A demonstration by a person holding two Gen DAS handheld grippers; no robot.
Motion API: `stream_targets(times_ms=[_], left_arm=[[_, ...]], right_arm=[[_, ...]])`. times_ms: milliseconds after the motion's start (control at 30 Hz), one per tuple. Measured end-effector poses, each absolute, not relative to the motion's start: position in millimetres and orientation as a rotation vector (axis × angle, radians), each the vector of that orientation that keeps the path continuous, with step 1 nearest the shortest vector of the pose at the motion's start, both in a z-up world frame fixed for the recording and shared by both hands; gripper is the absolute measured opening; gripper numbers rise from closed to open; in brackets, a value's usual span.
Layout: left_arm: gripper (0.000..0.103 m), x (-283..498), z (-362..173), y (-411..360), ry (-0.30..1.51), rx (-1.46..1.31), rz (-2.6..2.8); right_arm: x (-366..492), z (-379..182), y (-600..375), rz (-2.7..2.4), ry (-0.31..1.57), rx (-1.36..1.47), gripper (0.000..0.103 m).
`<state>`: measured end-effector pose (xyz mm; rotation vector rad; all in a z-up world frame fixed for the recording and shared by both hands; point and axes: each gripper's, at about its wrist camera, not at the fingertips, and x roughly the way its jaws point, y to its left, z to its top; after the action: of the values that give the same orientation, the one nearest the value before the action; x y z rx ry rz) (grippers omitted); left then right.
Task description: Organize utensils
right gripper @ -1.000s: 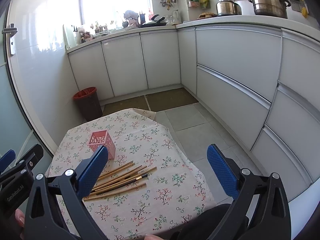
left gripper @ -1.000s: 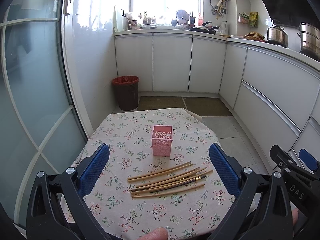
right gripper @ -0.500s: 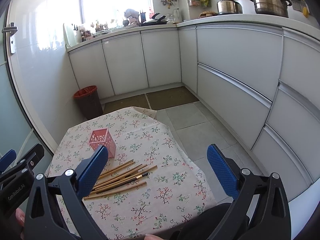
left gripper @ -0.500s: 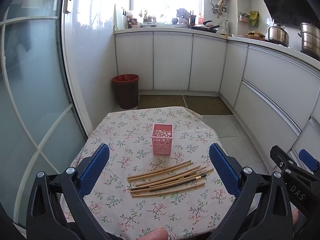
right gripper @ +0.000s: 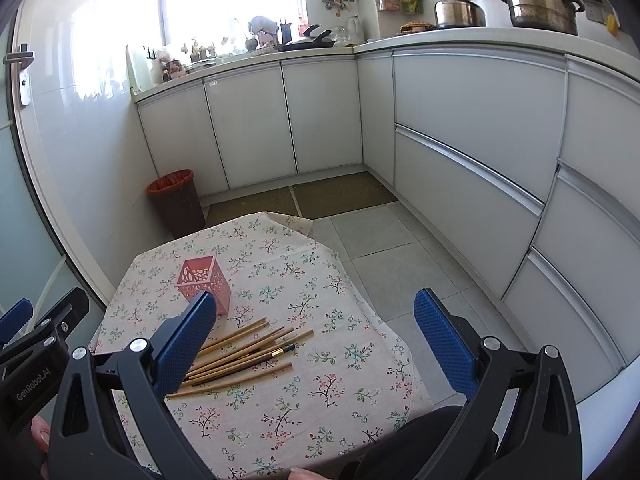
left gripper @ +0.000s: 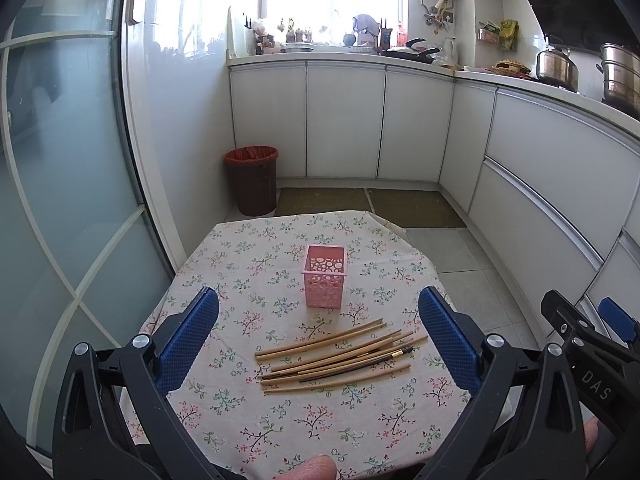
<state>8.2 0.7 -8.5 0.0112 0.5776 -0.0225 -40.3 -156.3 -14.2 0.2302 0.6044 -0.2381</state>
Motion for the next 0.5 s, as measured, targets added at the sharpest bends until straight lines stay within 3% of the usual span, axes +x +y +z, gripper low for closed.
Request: stream_targets(times_ms=[200,500], left_arm=[[0.096,26.0,-20.5,-2.9,0.640,0.034,-0.037],[0.096,140.6,-115.0,-36.4,1.046,0.151,-0.164]], right_arm=[[-31.2,-25.5,-170.0,-0.251,0.642,0.291,0.096],[28.2,-125.7,-232.9,-0.180,0.928,0.617,0.096]])
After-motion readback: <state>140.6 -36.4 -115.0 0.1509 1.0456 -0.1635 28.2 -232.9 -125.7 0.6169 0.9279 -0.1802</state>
